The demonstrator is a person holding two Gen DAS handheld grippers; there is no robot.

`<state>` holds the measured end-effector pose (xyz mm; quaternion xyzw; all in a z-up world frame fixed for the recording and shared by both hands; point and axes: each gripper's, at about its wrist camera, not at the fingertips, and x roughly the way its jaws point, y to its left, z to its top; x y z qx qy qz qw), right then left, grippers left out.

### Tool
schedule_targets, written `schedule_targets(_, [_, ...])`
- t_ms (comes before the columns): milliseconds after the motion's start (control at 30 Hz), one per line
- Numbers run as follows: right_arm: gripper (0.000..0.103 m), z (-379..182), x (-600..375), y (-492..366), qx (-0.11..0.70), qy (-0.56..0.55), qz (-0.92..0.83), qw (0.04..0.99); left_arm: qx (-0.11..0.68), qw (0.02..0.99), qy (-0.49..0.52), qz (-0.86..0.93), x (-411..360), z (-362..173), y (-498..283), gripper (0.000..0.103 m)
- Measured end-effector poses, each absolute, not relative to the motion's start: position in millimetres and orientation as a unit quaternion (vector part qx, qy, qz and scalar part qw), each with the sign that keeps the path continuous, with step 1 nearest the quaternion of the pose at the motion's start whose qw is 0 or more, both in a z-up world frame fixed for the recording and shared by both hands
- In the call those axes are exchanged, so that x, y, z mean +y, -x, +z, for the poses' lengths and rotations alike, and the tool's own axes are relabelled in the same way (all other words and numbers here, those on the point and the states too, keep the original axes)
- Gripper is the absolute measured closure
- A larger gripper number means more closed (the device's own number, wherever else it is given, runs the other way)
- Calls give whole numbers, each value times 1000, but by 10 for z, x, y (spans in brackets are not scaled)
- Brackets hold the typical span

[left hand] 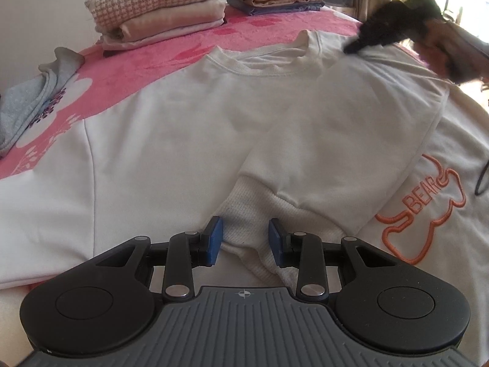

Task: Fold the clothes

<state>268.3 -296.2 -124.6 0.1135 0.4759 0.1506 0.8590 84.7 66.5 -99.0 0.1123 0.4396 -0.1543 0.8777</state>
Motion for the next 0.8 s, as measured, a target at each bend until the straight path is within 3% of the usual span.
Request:
schedule_targets(100, [92,-1179,-3095,-2769,452,-167,121,868,439,880,-96,-154,710,-992,-846,70])
schedule_targets(333, [91,-1196,-2823,-2436,466,-161,177,852,428,886,-76,-161,775,-1016,-837,70])
schedule_targets(533, [90,-1128,-2633,-2190,452,-158,181,859,430,888,18,-162,1067,-954,-840,70])
schedule_targets(700, [86,-1046,-2173,-1575,517,-58,306,797,415,898,43,-141,1277,-835,-726,70])
schedule_targets(800, [86,-1233,-1810,-1505,504,-18,294,812,411,900,45,-136,1269,-812,-728,70])
